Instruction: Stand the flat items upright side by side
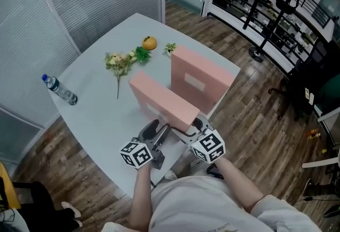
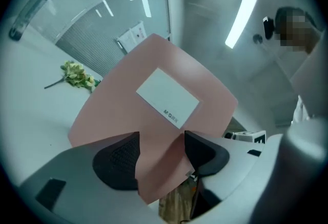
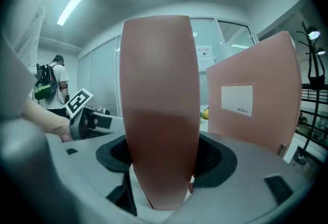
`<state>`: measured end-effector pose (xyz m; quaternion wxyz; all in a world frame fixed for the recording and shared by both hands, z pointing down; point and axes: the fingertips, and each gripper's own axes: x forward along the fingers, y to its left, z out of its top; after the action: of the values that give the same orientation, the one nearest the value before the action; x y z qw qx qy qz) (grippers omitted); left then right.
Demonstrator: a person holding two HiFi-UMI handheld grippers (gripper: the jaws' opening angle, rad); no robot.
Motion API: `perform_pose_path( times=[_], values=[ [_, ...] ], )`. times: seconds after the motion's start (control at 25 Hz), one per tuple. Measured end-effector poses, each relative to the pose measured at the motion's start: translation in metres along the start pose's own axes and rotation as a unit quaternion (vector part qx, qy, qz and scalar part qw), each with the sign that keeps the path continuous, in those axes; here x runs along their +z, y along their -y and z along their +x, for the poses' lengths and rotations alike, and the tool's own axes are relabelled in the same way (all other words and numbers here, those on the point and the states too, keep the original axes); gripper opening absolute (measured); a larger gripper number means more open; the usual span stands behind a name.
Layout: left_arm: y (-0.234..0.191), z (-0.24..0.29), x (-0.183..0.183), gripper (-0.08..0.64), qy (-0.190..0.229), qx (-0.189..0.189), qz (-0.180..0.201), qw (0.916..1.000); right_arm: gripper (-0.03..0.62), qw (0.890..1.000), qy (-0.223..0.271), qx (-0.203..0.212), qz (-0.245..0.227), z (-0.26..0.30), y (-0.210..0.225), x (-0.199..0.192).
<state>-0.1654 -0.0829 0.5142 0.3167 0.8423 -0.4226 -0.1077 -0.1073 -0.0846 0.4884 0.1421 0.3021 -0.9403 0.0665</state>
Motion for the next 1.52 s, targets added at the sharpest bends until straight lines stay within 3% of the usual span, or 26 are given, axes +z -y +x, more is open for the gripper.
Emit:
perform_pose_path(
  times=[0.08,0.44,0.6,0.88,1.12,1.52],
  values=[
    [-0.006,-0.003,0.005,0.262,0.015,0.000,-0.020,0.9997,0.325,1.000,0.000,0.000,-0.002,0.001,-0.001,-0.001],
    [-0.020,-0.016,0.011,0.262,0.036,0.007,-0.044,0.9984,0.325,0.999,0.006,-0.041,0.005,-0.026,0.002,0.004],
    [-0.023,-0.017,0.013,0.262,0.040,0.022,-0.032,0.9985,0.324,0.999,-0.007,-0.034,-0.001,-0.036,0.002,0.003],
    [-0.033,-0.015,0.012,0.261,0.058,0.033,-0.044,0.9968,0.324,1.000,-0.005,-0.012,0.015,-0.036,0.002,-0.007],
    [-0.034,-0.008,0.004,0.262,0.043,0.031,-0.053,0.9972,0.288,1.000,-0.010,-0.003,-0.006,-0.038,0.000,-0.008],
    [-0.035,0.004,-0.012,0.262,0.014,0.018,-0.061,0.9979,0.282,1.000,-0.022,-0.006,-0.016,-0.038,0.007,-0.007]
  ],
)
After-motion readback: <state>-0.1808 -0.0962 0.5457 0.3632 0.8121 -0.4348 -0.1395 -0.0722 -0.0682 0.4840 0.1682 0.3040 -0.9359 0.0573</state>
